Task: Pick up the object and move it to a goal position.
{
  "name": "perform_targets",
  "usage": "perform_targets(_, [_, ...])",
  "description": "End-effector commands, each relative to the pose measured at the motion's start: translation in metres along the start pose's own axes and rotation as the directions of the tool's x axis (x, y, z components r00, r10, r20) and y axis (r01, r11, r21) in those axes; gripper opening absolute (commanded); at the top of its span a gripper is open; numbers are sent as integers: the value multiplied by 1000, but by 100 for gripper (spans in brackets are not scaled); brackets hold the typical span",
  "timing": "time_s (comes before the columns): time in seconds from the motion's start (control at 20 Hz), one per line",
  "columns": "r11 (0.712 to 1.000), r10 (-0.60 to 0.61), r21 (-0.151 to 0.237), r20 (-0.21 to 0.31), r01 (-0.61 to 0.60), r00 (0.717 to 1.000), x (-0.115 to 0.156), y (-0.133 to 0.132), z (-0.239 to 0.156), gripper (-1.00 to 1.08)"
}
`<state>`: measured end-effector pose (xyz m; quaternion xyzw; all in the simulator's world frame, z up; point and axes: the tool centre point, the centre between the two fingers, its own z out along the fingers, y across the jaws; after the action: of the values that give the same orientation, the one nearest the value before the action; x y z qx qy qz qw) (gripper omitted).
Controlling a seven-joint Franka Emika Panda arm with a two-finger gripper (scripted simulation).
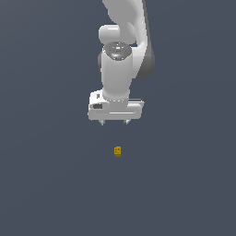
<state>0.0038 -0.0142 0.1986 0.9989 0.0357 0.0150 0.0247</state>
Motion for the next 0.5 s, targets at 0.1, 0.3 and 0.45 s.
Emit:
perform_targets(0.1, [1000,0,2,2,0,1000,4,0,6,100])
perform_targets(0.3, [1000,0,7,5,0,1000,11,-1,19,100])
perform_targets(0.45, [1000,1,12,8,-1,1000,18,-2,33,100])
